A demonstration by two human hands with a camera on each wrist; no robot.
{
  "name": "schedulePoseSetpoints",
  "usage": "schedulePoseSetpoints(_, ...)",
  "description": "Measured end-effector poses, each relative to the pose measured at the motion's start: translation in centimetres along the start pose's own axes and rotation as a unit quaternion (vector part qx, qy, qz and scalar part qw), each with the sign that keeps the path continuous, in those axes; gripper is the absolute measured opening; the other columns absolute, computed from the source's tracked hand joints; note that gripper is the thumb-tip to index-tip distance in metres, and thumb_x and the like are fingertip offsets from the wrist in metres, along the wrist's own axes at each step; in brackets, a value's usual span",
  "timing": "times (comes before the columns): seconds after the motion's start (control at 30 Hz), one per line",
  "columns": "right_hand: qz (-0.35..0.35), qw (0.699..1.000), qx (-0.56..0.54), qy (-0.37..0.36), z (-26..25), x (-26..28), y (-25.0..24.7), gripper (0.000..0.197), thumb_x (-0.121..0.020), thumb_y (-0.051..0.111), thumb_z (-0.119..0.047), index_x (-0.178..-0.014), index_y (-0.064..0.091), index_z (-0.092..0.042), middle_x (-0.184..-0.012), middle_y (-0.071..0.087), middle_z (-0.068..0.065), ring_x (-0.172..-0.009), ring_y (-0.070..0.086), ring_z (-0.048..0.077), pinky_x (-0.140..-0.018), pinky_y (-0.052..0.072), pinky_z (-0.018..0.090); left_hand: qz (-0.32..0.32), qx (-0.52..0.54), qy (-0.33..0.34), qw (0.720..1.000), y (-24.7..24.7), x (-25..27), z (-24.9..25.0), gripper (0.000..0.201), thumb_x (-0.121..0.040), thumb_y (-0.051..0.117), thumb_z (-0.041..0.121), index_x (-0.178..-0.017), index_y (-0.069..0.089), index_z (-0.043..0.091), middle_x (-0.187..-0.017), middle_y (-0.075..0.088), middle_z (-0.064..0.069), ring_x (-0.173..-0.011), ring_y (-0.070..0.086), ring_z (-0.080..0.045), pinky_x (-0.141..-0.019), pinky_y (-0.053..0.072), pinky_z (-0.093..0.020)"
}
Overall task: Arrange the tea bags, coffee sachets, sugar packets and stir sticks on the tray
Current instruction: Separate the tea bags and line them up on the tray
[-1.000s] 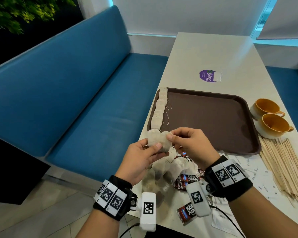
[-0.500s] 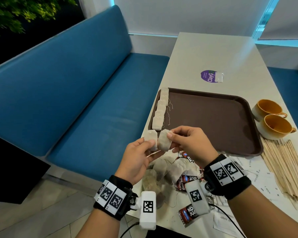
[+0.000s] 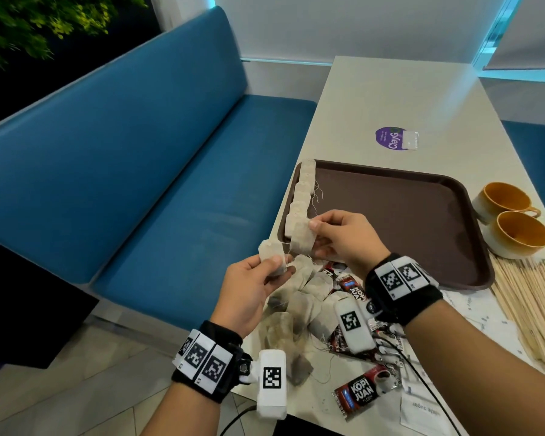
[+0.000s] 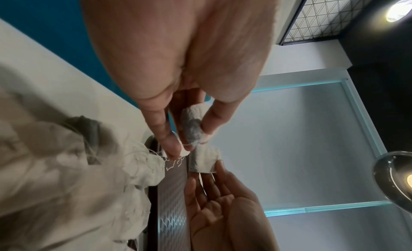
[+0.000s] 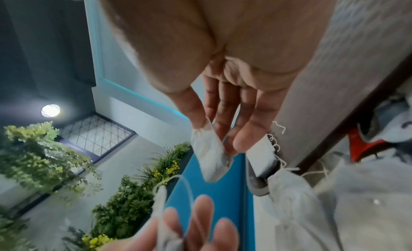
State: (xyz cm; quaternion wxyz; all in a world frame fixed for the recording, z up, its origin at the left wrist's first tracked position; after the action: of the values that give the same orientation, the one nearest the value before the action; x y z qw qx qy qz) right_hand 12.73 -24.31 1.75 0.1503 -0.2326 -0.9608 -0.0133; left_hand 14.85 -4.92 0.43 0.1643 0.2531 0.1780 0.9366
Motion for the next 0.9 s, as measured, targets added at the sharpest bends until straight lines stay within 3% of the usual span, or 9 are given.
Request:
schedulePoseSetpoints(0.13, 0.052, 0.996, 0.067, -0.026, 0.5, -3.0, 0.3, 0.011, -0.098, 0.067, -0.016, -0.093, 0.07, -0.007, -0.08, 0.071, 0.014, -0.058, 0.065, 0.02, -0.057, 0.061, 0.035, 0.01, -0.01, -0.01, 1.0, -0.7, -0.1, 0.0, 0.016, -0.098, 0.059, -0.001, -0.09, 0.07, -0.009, -0.104, 0.074, -0.025, -0.103, 0.072, -0.039, -0.087, 0.061, -0.034)
schedulePoseSetpoints(0.23, 0.039, 0.99, 0.136, -0.027, 1.3, -4.5, 0.9, 0.011, -0.097, 0.069, -0.02, -0.09, 0.069, -0.011, -0.074, 0.07, 0.01, -0.062, 0.065, 0.023, -0.067, 0.062, 0.043, 0.013, -0.012, -0.013, 1.0, -1.1, -0.1, 0.0, 0.015, -0.097, 0.059, -0.001, -0.089, 0.07, -0.008, -0.099, 0.074, -0.023, -0.097, 0.072, -0.037, -0.082, 0.061, -0.032)
schedulePoseSetpoints(0.37, 0.017, 0.986, 0.164, 0.004, 1.7, -5.6, 1.8, 0.012, -0.095, 0.071, -0.022, -0.088, 0.071, -0.013, -0.073, 0.068, 0.009, -0.065, 0.065, 0.021, -0.072, 0.064, 0.04, 0.012, -0.012, -0.015, 1.0, -1.3, -0.1, 0.0, 0.015, -0.097, 0.059, -0.002, -0.088, 0.068, -0.01, -0.097, 0.071, -0.024, -0.096, 0.071, -0.037, -0.079, 0.061, -0.03)
schedulePoseSetpoints(0.47, 0.027, 0.984, 0.177, 0.019, 2.1, -6.3, 2.0, 0.011, -0.092, 0.076, -0.024, -0.083, 0.074, -0.017, -0.07, 0.067, 0.004, -0.062, 0.063, 0.021, -0.075, 0.065, 0.047, 0.011, -0.016, -0.015, 1.0, -1.4, -0.1, 0.1, 0.016, -0.097, 0.059, -0.002, -0.088, 0.069, -0.01, -0.096, 0.072, -0.023, -0.094, 0.072, -0.035, -0.081, 0.061, -0.031)
schedulePoseSetpoints(0.67, 0.054, 0.981, 0.184, 0.026, 1.9, -6.7, 2.2, 0.009, -0.091, 0.077, -0.025, -0.085, 0.074, -0.018, -0.077, 0.07, 0.005, -0.058, 0.065, 0.021, -0.071, 0.065, 0.048, 0.009, -0.044, -0.017, 0.999, -1.4, 0.3, 0.1, 0.017, -0.098, 0.059, 0.001, -0.088, 0.072, -0.005, -0.097, 0.074, -0.02, -0.08, 0.069, -0.027, -0.071, 0.059, -0.029)
schedulePoseSetpoints(0.8, 0.085, 0.981, 0.174, 0.029, 1.6, -6.7, 1.9, 0.012, -0.09, 0.078, -0.023, -0.095, 0.068, -0.018, -0.094, 0.07, 0.008, -0.064, 0.069, 0.02, -0.057, 0.064, 0.036, 0.011, -0.049, -0.018, 0.999, -1.4, 0.3, 0.2, 0.017, -0.098, 0.059, 0.0, -0.087, 0.071, -0.005, -0.096, 0.074, -0.019, -0.076, 0.068, -0.025, -0.07, 0.059, -0.028)
schedulePoseSetpoints(0.9, 0.087, 0.982, 0.161, 0.053, 2.0, -6.4, 1.6, 0.013, -0.088, 0.078, -0.014, -0.09, 0.064, -0.013, -0.088, 0.072, 0.012, -0.06, 0.07, 0.022, -0.062, 0.065, 0.039, 0.014, -0.049, -0.018, 0.999, -1.5, 0.3, 0.2, 0.016, -0.097, 0.06, 0.0, -0.088, 0.07, -0.008, -0.095, 0.073, -0.019, -0.075, 0.067, -0.025, -0.071, 0.059, -0.029)
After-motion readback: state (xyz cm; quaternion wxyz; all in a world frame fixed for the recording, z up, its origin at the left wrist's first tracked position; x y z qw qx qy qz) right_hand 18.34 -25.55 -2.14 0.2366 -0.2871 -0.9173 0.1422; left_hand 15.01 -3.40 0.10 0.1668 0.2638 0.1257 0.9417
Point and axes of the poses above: each hand's wrist, its own x-axis away from the middle knuckle, its own y-axis out of the palm, z = x × y, the point moved 2 cm from there along -x, towards the middle knuckle
